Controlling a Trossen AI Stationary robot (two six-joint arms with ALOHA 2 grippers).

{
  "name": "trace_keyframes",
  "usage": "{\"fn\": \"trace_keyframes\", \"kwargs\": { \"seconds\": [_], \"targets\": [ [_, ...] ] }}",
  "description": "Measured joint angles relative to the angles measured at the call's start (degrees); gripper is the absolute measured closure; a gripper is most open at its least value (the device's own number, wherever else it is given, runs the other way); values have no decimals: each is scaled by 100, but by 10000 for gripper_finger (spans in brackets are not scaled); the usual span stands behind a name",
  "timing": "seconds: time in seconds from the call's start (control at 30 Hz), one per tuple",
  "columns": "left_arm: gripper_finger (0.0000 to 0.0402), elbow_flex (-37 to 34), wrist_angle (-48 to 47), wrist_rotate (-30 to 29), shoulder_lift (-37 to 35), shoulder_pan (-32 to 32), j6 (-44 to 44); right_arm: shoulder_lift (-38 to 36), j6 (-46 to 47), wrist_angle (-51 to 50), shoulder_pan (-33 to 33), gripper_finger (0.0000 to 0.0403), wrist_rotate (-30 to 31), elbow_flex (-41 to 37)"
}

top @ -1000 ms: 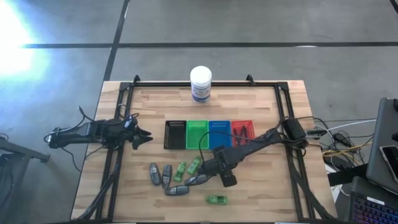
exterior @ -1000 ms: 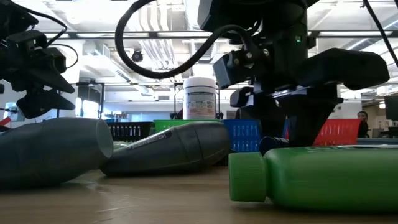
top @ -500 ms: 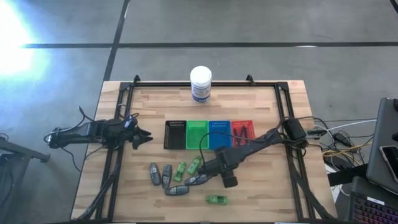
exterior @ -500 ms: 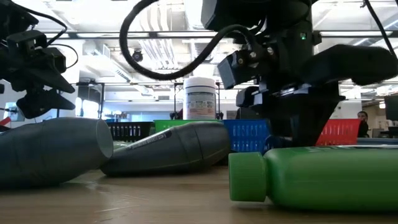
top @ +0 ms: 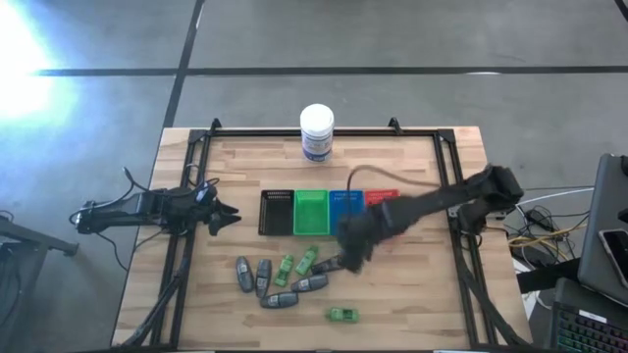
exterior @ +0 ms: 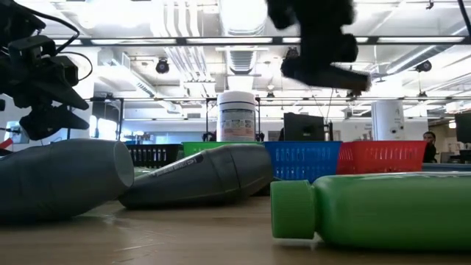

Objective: Pick & Place Travel size toiletries
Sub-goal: Put the blue shave cream into the blue bin

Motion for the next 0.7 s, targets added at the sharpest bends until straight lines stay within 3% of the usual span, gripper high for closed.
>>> {"fn": "trace_keyframes", "kwargs": {
  "seconds": [0.13,0.33,0.53,0.7],
  "targets": [
    [183,0,14,-2,0,-1,-1,-230,1253,140,-803,299,326,-224],
    [183,0,14,-2,0,-1,-17,-252,1825,1164,-1802,304,-63,-965],
    [183,0,14,-2,0,0,-20,-252,2368,1541,-1935,290,-193,-1527],
    [183,0,14,-2,0,-1,-17,-208,2836,1875,-1905,292,58,-1743]
  ]
}}
